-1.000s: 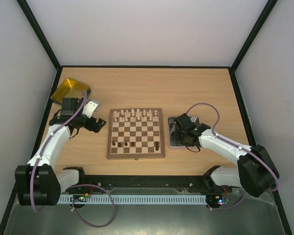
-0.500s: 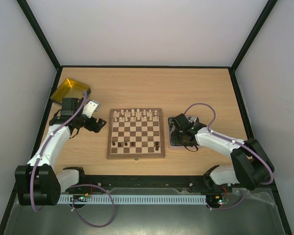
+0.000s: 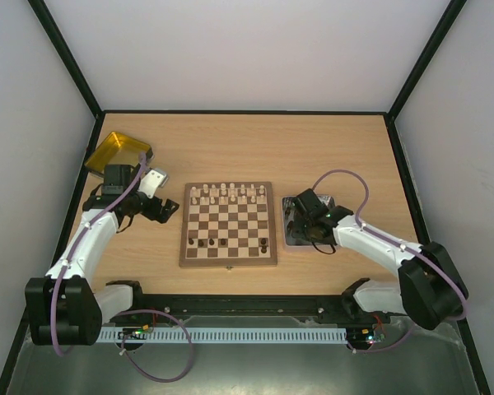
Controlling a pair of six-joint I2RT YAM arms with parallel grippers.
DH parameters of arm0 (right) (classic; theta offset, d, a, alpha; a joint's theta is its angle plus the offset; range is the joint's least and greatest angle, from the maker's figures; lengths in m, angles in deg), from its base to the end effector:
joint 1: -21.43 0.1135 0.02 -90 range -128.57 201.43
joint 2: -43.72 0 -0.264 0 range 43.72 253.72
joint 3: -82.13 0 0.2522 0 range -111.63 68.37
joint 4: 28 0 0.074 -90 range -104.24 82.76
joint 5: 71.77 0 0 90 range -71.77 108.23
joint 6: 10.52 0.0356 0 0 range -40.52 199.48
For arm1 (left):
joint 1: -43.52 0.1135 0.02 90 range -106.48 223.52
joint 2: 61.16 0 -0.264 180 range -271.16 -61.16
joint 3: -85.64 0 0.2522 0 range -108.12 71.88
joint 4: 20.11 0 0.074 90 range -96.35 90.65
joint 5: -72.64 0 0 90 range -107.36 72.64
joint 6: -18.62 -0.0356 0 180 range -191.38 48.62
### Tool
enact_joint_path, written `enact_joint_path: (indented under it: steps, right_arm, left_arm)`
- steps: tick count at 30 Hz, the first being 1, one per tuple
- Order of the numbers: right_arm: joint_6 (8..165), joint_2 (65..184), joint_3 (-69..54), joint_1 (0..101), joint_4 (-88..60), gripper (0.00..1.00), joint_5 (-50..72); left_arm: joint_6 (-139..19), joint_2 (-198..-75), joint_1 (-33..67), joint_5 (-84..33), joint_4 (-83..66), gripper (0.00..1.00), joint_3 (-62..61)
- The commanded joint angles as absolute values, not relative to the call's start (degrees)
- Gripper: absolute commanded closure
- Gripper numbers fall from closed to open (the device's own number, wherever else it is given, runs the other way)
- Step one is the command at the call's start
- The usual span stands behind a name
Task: Set up the chess pieces on the board
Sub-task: Pick up the chess piece from the storage box, then place the chess piece on the chessboard.
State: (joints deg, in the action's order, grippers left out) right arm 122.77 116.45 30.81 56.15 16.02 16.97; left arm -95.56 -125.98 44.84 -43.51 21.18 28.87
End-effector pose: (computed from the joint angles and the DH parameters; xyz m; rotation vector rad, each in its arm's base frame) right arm 0.1820 0.1271 0.1739 0.2021 2.7863 0.4068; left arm 0.2267 -0.0105 0.2367 0.6599 2.2497 -0.3381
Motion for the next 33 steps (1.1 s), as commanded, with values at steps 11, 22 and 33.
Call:
enact_joint_path:
  steps: [11, 22, 33]
  right_arm:
    - [123.6, 110.8, 25.8, 56.5, 23.5, 0.98, 20.8]
    - [126.3, 116.3, 16.6, 70.5, 25.6, 0.98, 22.3]
    - [124.5, 129.6, 6.9, 80.7, 24.3, 0.98, 19.8]
  left_arm:
    - [-95.7, -126.7, 45.2, -44.6, 21.2, 0.0, 29.7]
    - [-95.4, -126.9, 45.1, -44.3, 21.1, 0.0, 29.6]
    - [-95.1, -126.9, 45.1, -43.9, 20.8, 0.0, 29.5]
